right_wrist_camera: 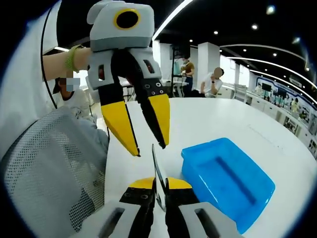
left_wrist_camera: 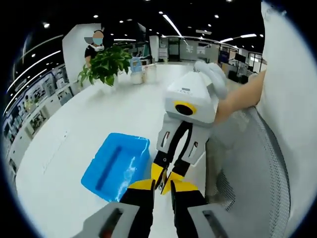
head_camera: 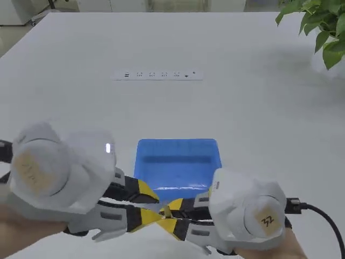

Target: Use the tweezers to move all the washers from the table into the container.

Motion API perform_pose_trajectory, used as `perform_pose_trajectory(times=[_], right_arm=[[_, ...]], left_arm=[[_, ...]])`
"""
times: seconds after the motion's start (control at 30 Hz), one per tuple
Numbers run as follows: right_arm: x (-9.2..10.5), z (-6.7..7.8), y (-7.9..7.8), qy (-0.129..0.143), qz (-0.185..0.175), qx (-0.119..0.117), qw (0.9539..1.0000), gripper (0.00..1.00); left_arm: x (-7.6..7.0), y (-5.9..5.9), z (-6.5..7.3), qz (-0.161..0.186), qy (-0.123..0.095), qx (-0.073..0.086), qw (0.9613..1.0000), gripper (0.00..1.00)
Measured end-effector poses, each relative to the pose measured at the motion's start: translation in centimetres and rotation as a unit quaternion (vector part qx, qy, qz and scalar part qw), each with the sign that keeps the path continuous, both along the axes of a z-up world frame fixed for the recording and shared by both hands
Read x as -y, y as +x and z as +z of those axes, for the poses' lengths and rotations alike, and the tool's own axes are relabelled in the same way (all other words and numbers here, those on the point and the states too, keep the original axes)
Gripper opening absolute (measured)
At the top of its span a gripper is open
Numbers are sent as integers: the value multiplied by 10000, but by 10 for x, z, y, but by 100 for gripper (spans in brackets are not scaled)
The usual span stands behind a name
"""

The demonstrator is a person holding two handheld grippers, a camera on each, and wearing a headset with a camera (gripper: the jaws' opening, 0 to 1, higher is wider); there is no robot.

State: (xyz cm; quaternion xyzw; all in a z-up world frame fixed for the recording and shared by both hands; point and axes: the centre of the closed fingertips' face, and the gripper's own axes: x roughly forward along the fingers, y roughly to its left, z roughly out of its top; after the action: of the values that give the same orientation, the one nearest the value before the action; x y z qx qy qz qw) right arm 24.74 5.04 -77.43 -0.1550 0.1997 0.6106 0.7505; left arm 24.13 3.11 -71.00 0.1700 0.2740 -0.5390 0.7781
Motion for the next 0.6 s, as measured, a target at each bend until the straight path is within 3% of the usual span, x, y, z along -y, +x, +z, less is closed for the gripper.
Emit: perform_pose_trajectory(times=[0.1, 0.2, 0.3, 0.37, 0.5, 0.6], right_arm=[[-1, 0, 2, -1, -16, 16, 10000, 3], [2, -2, 3, -17, -32, 31, 10000, 3], [4, -4, 1, -21, -22, 34, 10000, 4], [7, -5, 2, -77, -54, 91, 9999, 3], [8, -8, 5, -62, -138, -37, 9999, 3], [8, -8, 3, -121, -99, -37, 9999, 3]], left_arm=[[-5, -2, 7, 570, -547, -89, 9968, 23], [-17, -2, 6, 911, -515, 55, 9945, 32], [-27, -1, 10, 1425, -789, 119, 9866, 43], [-35, 2, 12, 1740, -872, 282, 9805, 48], [-42, 4, 14, 2147, -1015, 473, 9702, 53], [-42, 1, 11, 2191, -939, 605, 9693, 56]])
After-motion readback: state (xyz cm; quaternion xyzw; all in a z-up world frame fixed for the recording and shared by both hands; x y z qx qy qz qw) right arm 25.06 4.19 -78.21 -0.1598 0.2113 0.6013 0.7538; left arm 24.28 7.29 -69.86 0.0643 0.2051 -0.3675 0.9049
